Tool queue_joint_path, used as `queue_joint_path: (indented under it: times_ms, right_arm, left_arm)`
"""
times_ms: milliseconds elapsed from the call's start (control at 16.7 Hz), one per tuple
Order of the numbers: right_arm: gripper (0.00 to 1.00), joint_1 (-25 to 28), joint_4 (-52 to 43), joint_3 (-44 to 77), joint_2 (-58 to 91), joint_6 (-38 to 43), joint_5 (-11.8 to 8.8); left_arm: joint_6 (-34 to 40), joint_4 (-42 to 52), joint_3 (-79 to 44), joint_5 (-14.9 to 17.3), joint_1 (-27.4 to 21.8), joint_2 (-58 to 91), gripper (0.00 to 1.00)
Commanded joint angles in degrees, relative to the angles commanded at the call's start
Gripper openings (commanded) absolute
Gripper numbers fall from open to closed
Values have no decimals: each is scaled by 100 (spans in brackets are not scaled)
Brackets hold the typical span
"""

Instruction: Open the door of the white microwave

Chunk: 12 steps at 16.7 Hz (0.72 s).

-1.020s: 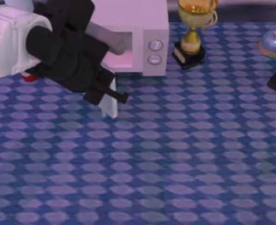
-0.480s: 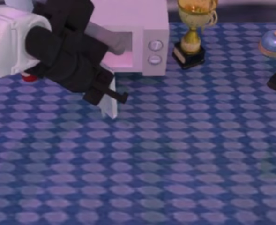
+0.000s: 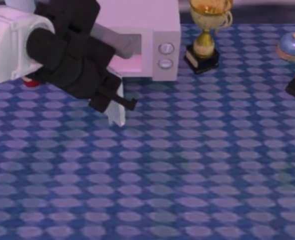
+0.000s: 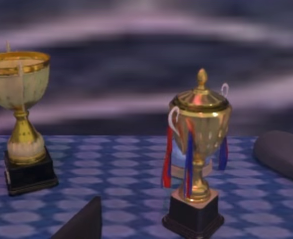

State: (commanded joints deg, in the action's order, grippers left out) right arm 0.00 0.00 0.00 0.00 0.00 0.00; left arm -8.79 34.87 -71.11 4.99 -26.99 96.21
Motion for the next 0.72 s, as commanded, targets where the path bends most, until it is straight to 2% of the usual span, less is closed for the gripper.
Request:
queue_joint_path:
  times_ms: [360,720]
  right_arm:
    - [100,0,0,0,0,0,0]
    - [100,0,0,0,0,0,0]
  left_arm:
    - [-2,-1,18,42,-16,10,0]
    - [-728,138,266,401,279,-164,0]
